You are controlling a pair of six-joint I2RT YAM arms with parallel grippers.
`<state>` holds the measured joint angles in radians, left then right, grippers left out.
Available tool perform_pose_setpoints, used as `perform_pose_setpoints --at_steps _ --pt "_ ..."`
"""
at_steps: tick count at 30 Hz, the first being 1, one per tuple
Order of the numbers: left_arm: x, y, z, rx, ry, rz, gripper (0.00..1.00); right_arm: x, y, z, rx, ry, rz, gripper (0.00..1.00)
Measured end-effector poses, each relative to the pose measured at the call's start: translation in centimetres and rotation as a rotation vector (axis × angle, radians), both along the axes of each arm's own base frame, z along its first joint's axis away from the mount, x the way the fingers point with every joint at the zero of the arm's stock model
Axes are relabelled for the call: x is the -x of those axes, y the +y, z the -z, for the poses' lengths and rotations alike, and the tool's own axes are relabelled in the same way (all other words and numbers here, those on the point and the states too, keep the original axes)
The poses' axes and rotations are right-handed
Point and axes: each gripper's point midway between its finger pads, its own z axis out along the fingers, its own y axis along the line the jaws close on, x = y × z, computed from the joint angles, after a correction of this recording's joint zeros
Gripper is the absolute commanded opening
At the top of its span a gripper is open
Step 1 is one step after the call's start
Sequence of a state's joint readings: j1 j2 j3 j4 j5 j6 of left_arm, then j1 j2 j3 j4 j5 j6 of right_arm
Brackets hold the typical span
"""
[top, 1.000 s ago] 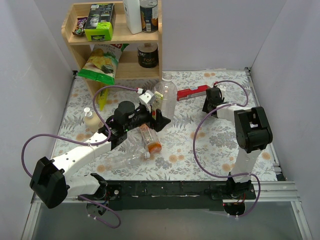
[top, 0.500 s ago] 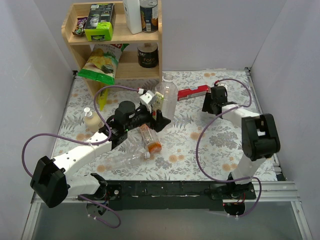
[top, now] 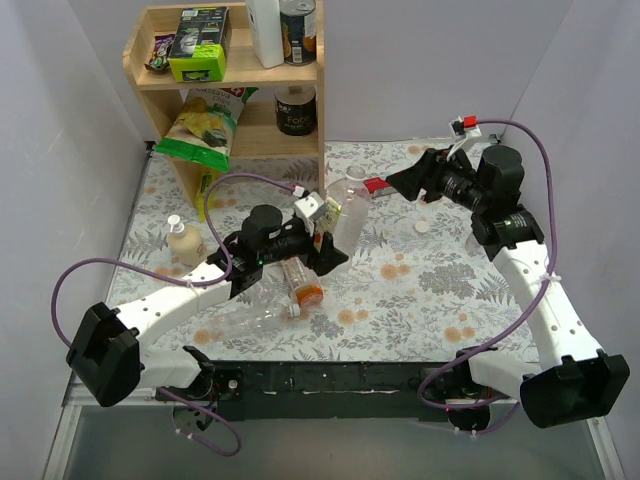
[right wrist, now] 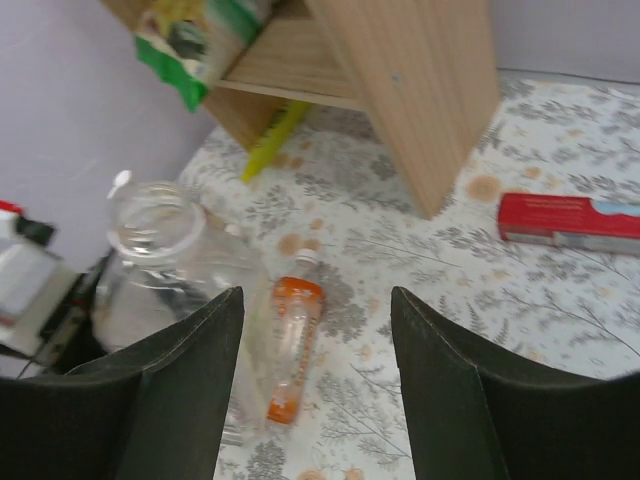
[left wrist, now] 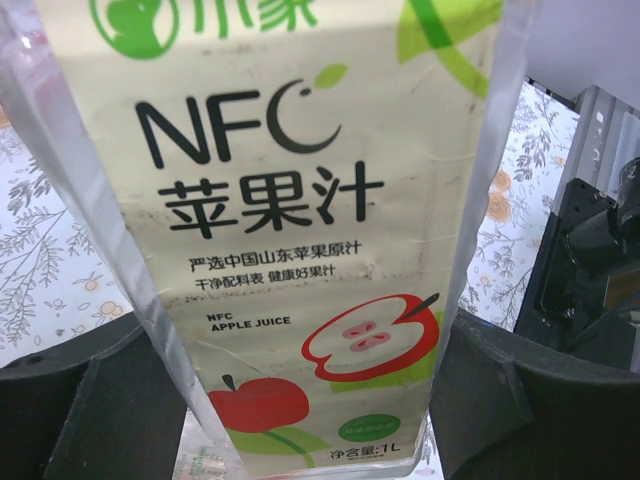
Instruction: Unscrew the bottle caps
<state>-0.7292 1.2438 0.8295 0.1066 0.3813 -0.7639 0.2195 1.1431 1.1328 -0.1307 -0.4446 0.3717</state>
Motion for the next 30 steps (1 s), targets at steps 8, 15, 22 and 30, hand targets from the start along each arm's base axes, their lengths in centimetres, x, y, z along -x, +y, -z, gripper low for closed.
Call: perform_pose_setpoints --at_steps 8,15,22,30 --pt "1.0 -0.9 1.9 -0.050 0.036 0.038 0.24 3.5 5.1 -4.5 -0.087 -0.030 -0.234 0.68" --pt "1.6 -0.9 2.5 -0.074 0.047 0.054 0.24 4.0 7.9 -2.8 -0.048 0.026 -0.288 0.64" --pt "2.0 -0.8 3.1 -0.097 0.069 0.056 0.24 3.5 7.7 -1.5 0.002 0.047 -0.247 0.63" --pt "1.8 -0.9 3.1 -0.095 0.060 0.048 0.24 2.9 6.6 -1.0 0.050 0.042 -0.168 0.66"
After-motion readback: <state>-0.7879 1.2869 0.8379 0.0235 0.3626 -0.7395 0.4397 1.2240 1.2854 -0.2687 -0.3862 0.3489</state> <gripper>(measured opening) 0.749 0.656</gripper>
